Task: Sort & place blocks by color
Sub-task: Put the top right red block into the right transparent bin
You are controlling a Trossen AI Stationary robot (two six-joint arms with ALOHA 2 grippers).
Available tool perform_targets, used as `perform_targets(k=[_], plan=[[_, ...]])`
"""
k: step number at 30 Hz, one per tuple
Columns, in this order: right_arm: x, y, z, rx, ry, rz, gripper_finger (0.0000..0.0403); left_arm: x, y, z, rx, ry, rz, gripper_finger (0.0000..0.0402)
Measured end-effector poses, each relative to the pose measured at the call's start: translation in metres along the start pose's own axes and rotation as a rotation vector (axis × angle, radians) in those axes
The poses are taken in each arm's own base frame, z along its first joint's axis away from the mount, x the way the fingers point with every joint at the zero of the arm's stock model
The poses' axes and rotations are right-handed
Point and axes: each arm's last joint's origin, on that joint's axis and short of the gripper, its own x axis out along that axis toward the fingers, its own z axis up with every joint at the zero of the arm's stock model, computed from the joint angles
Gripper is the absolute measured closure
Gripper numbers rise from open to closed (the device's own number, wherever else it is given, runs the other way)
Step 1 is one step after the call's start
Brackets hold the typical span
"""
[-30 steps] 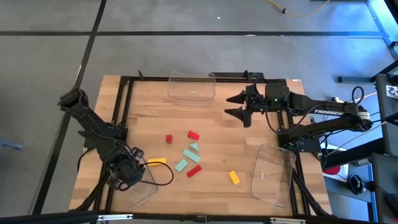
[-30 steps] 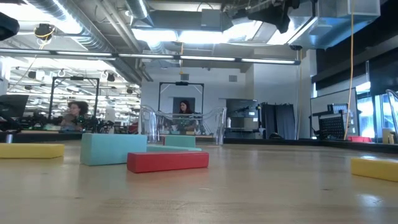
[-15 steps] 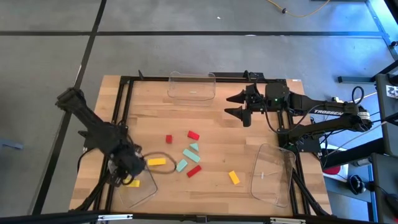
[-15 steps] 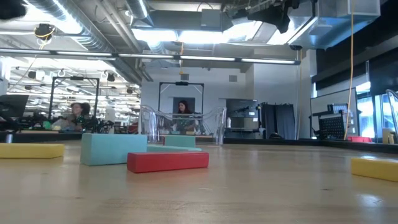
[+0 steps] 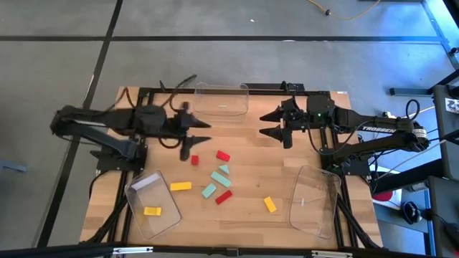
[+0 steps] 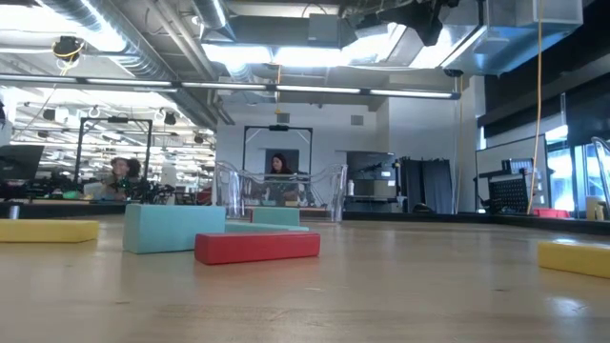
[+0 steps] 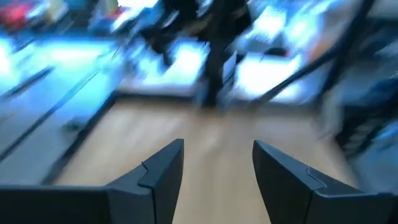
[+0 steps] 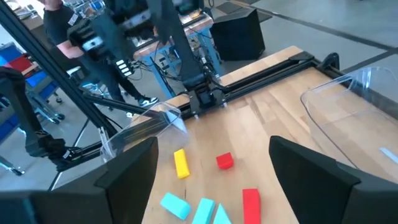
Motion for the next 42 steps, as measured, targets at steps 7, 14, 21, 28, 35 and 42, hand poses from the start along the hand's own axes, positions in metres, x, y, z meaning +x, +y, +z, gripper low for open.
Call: perform_targets(k=[7,14,21,28,35,42], plan=[[0.000,0.000,0.000,-0.004,0.005,0.003,0.0094,0.029,0.017,-0.077,-0.156,-0.030,-0.048,0.0218],[0.000,0.000,-0.001,-0.003,0.007,-0.004,0.0094,0.066,0.020,-0.098,-0.119,0.349,-0.064,0.0217],[0.000,-0.001,-0.002,-0.002,0.020,-0.010,0.0094,0.110,0.027,-0.130,0.072,0.777,-0.083,0.0178],[0.000,-0.001,-0.003,-0.024,0.032,-0.015,0.0094,0.141,0.029,-0.170,0.295,0.889,-0.157,0.0155],[0.000,-0.001,-0.003,-0.025,0.031,-0.016,0.0094,0.155,0.041,-0.196,0.355,0.964,-0.123,0.0154],[0.000,-0.002,-0.003,-0.026,0.026,-0.045,0.0094,0.162,0.050,-0.214,0.309,0.999,-0.154,0.0156]])
